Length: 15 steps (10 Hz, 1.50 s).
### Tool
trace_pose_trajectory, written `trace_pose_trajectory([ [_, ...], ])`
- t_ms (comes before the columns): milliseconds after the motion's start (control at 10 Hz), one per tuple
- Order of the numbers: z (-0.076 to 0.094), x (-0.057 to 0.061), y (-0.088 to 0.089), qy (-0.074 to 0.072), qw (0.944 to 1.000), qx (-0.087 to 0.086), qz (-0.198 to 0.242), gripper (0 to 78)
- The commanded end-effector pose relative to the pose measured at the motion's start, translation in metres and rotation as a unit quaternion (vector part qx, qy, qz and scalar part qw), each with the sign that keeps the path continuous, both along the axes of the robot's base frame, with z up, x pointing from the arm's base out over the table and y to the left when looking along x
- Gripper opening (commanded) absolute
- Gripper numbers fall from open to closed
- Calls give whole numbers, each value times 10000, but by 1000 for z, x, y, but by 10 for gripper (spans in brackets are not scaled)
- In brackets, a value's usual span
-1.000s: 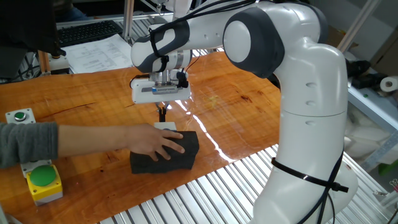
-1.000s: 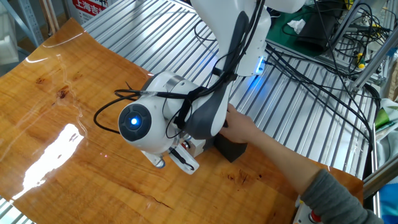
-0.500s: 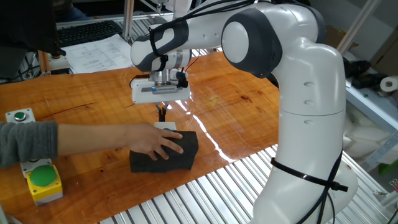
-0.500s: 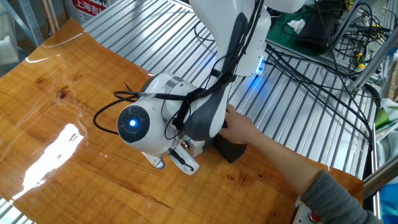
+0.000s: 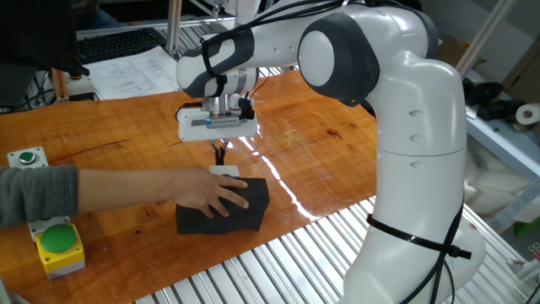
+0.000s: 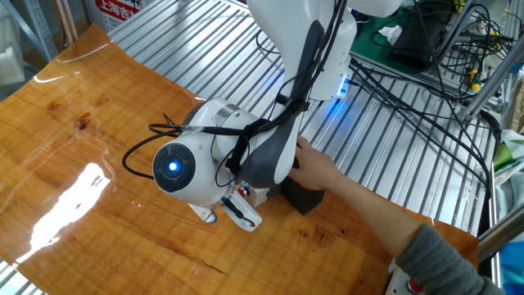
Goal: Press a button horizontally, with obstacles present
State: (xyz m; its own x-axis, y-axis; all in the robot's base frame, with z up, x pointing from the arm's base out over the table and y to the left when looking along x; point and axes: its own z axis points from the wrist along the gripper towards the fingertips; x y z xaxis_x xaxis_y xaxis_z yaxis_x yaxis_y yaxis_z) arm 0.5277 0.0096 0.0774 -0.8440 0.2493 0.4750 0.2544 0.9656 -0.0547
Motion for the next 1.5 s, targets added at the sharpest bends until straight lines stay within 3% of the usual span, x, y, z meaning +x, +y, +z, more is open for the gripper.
trace_pose_trajectory([
  [100,1,0,0,46,10000,4,18,0],
  [1000,2,-18,2,302,9994,178,-39,0],
  [1200,3,-17,2,236,9996,156,-2,0],
  [1400,8,-14,3,96,9999,2,99,0],
  [1500,24,-6,4,15,9999,-114,97,0],
])
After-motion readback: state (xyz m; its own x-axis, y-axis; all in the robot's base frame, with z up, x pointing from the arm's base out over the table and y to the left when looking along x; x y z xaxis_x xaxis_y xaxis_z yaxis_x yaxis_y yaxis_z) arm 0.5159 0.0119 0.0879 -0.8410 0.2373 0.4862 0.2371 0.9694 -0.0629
